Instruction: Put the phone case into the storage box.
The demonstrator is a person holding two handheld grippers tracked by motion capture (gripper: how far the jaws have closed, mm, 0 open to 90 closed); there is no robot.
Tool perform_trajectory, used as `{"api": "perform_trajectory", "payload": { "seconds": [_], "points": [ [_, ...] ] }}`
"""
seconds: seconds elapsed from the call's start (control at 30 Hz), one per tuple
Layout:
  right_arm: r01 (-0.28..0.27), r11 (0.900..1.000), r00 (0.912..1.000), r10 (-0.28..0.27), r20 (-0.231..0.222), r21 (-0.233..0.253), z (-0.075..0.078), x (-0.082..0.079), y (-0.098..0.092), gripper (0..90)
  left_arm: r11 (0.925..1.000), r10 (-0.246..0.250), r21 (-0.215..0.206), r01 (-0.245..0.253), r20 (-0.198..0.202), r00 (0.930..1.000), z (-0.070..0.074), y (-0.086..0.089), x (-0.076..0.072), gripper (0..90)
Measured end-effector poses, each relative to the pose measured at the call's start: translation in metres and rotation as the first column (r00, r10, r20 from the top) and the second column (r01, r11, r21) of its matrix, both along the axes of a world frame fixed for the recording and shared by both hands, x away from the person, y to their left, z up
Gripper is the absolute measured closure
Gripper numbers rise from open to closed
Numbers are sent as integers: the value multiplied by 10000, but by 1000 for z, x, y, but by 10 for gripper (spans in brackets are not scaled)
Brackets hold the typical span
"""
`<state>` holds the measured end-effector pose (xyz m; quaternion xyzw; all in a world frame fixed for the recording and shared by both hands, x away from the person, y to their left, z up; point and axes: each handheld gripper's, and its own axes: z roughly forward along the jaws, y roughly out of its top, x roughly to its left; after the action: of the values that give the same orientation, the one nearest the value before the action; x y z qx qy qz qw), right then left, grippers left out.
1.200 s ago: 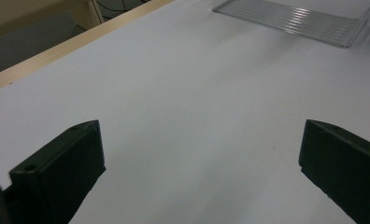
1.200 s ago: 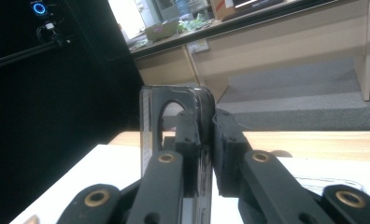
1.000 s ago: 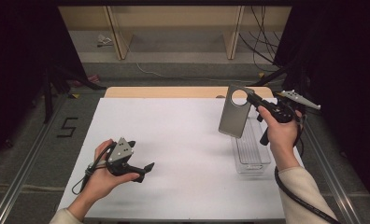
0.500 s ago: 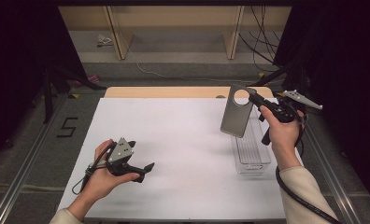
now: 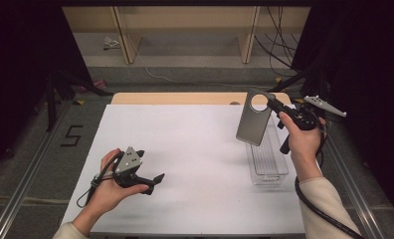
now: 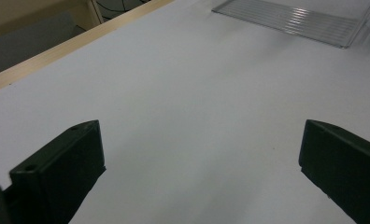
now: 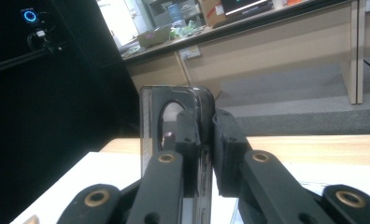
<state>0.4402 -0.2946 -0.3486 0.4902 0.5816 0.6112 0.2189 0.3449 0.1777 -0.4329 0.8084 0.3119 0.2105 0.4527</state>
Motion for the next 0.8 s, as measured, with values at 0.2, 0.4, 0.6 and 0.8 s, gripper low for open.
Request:
{"api": "perform_trajectory", "payload": {
  "seconds": [0.2,0.4,0.6,0.8],
  "points": [
    [63,10000,10000,-63,31,6,0,0,-2,825,10000,-1,-9,1,-23,10000,-1,0,0,0],
    [131,9999,9999,-131,82,20,2,0,-4,826,10000,17,2,-17,-31,10000,-1,1,1,0],
    [181,9998,9998,-181,110,-25,3,0,-6,825,10000,10,-11,-10,-22,10000,-1,0,0,0],
    [251,9997,9995,-251,180,-9,4,0,-9,825,10000,16,-21,-16,-17,10000,-1,0,1,0]
  ]
}}
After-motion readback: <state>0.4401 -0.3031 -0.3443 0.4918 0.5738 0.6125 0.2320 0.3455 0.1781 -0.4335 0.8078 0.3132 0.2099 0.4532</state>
